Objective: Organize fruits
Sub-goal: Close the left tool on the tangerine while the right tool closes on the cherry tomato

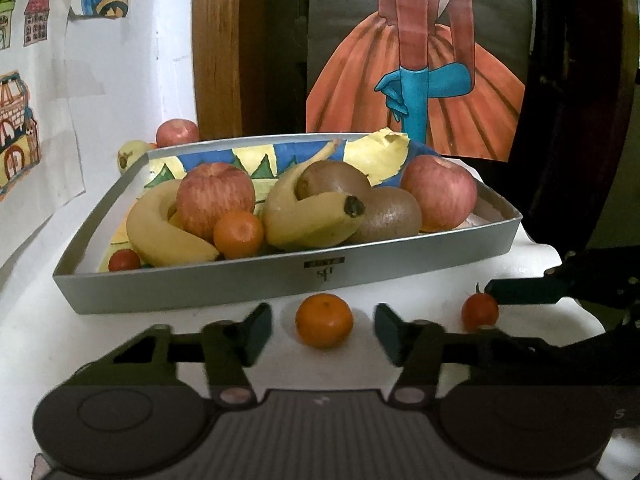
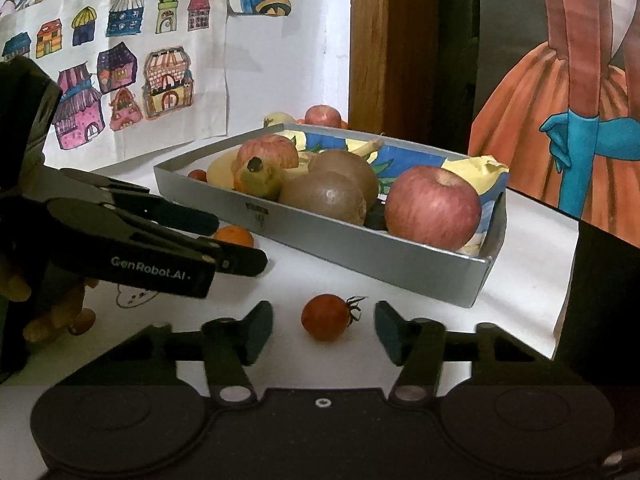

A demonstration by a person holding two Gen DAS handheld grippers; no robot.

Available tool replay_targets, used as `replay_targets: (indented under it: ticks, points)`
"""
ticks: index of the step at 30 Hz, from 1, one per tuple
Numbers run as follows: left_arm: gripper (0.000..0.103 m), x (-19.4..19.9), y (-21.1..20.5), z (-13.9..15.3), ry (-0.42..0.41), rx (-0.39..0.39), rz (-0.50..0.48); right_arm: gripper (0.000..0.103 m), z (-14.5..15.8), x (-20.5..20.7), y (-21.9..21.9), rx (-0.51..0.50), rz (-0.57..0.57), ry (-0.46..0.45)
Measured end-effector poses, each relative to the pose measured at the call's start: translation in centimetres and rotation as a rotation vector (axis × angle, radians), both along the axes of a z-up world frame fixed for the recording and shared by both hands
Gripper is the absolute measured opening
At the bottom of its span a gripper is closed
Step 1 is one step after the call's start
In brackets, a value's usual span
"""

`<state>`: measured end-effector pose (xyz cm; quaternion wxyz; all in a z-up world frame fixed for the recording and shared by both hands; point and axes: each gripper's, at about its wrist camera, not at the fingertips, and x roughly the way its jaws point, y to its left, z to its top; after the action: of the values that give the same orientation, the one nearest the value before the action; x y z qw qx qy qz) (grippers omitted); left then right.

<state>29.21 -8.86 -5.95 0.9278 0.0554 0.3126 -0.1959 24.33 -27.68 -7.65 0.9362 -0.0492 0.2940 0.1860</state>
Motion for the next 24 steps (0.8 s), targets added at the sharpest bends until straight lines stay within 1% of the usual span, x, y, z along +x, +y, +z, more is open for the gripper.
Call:
replay_targets:
  ticks: [2,5,7,9,13,15,22,24]
  points:
    - [0.046,0.0,0.1,0.0,0.005,-0.004,-0.001,0.049,-0.1,0.0,0.1,0.003,0.004,0.001]
    - [0.039,0.1,0.1,-0.1,0.011,-0.005,0.001,0.040,-0.1,0.1,0.1,0.004,0.009,-0.001]
    - [0.034,0.0,0.1,-0.1,0.011,-0.007,0.000,0.038,-0.1,0.2,0.2,0.000,0.012,0.000]
    - [0.034,0.0,0.1,-0.1,0.011,-0.006,0.000,0.035,-0.1,0.2,0.2,0.001,0.011,0.000]
    - [0.034,-0.2,0.2,0.0,0.011,-0.007,0.001,0.034,-0.1,0.1,0.3,0.003,0.007,-0.003]
    - [0.034,-0.1,0.1,0.0,0.011,-0.007,0.000,0.029,-0.1,0.1,0.3,0.003,0.006,-0.003]
    - [0.033,-0.8,-0.1,0.1,0.012,0.004,0.005,0.028,-0.1,-0.1,0.2,0.006,0.007,0.000]
    - [0.033,-1.1,-0.1,0.2,0.022,-0.005,0.002,0.028,0.0,-0.3,0.3,0.008,0.007,0.001]
